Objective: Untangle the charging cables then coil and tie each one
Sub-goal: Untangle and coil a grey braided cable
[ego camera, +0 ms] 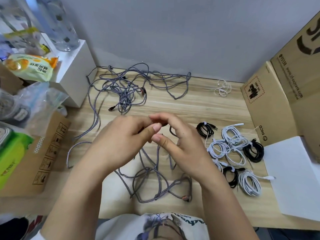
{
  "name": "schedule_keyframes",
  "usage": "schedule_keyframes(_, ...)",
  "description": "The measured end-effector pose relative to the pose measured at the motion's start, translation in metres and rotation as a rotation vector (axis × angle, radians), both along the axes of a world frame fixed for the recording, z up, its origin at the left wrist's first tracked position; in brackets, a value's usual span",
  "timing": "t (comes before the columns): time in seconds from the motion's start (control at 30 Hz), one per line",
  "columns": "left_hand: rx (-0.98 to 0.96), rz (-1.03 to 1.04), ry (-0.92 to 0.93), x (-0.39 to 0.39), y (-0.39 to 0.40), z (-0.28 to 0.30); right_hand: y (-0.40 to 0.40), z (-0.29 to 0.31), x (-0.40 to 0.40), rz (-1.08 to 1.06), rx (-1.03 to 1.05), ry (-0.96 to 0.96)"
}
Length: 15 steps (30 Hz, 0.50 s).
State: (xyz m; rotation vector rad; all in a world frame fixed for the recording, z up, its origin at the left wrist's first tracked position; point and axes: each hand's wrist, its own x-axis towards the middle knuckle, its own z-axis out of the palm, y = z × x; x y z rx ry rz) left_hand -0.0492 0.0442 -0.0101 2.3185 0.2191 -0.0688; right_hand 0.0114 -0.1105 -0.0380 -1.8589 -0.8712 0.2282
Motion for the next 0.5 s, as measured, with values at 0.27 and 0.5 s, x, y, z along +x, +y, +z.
schedule_keyframes(0.27, -0.814, -0.036, -0.017, 0.005, 0.000, 0.001, 0.003, 0.004, -0.003, -0.179, 0.259, 0.231)
schedule_keyframes(0.5, -1.870, -0.348, 0.067, 0.003, -0.012, -0.003, 0.012, 0.007, -0.005, -0.235, 0.509, 0.614)
